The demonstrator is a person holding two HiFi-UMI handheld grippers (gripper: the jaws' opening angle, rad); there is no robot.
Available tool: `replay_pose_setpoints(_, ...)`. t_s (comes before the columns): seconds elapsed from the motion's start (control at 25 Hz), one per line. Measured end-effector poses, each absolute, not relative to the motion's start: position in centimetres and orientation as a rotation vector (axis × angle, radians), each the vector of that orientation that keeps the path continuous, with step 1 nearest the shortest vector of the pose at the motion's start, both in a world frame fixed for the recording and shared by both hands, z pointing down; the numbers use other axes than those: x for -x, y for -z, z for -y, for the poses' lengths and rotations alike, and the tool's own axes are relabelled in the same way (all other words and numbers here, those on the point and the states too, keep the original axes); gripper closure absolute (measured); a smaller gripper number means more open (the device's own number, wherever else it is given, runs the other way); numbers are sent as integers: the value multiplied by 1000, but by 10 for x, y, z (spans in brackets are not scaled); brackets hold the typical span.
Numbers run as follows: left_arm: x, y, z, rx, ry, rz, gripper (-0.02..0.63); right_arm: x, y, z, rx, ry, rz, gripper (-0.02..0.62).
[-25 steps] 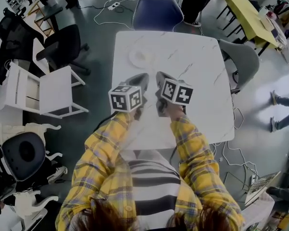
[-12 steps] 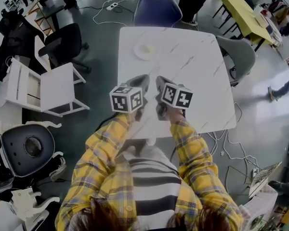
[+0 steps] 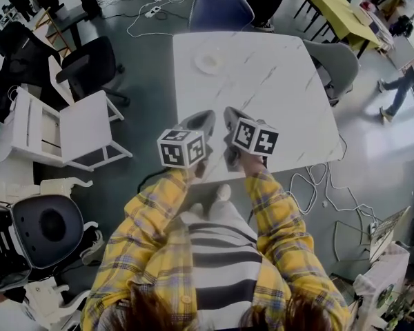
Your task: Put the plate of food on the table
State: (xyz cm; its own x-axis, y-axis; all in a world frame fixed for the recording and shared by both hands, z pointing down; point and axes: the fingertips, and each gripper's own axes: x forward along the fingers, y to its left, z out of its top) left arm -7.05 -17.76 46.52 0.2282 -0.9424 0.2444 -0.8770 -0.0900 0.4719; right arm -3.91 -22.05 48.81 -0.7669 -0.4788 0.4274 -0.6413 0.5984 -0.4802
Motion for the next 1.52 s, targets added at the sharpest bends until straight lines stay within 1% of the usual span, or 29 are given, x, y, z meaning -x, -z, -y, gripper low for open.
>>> replay_pose_setpoints(0.4, 57, -459, 141, -2035, 206, 1635, 615, 25, -500, 169, -969, -904, 2552, 594)
replay_pose_setpoints(0.76, 58, -467, 123, -2020, 206, 1650, 615, 17, -506, 151, -968, -873, 2549, 594)
replay_pose_setpoints(1.04, 51, -465, 117, -1996, 220, 1657, 615, 13, -501, 142, -929, -917, 2569, 595)
replay_pose_setpoints(1.52, 1, -462, 109, -1940, 247, 1664, 615, -43, -500, 132, -895, -927, 2528, 595)
